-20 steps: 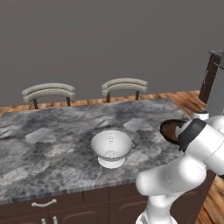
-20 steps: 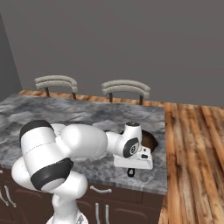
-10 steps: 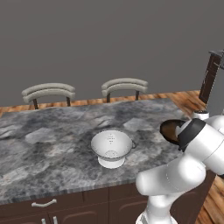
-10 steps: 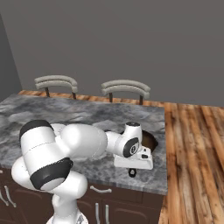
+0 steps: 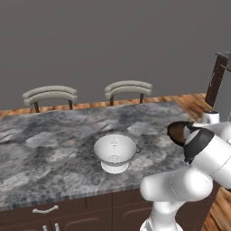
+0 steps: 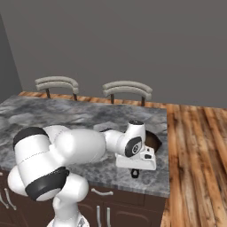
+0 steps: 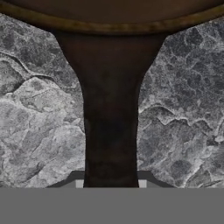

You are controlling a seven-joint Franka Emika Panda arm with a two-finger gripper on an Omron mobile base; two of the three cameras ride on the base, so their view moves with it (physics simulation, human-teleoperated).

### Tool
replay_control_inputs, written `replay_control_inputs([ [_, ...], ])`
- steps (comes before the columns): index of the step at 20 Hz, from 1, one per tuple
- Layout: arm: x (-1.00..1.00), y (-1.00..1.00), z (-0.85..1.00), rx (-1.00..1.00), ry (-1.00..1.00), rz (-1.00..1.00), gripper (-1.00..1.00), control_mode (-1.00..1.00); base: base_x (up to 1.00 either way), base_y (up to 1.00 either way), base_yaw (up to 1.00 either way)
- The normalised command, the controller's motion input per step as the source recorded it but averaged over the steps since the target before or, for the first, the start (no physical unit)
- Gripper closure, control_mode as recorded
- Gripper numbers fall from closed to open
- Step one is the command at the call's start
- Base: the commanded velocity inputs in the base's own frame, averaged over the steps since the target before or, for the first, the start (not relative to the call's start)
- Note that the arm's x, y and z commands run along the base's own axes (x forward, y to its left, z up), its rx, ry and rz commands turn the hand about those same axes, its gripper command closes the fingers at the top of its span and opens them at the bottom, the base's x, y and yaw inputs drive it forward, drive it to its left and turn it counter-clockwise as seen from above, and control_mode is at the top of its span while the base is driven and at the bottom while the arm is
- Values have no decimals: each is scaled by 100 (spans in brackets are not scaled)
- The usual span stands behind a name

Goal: Pick the colander and pan and place them in the sink. Then turn on the water.

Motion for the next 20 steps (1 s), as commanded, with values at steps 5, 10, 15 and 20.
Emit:
replay_control_inputs([
  [5,-24,0,50,0,0,-1,100,-100,0,0,0],
  [10,-14,5,53,0,0,-3,100,-100,0,0,0],
  [15,-2,33,54,0,0,-1,100,-100,0,0,0],
  [20,-1,49,45,0,0,0,100,-100,0,0,0],
])
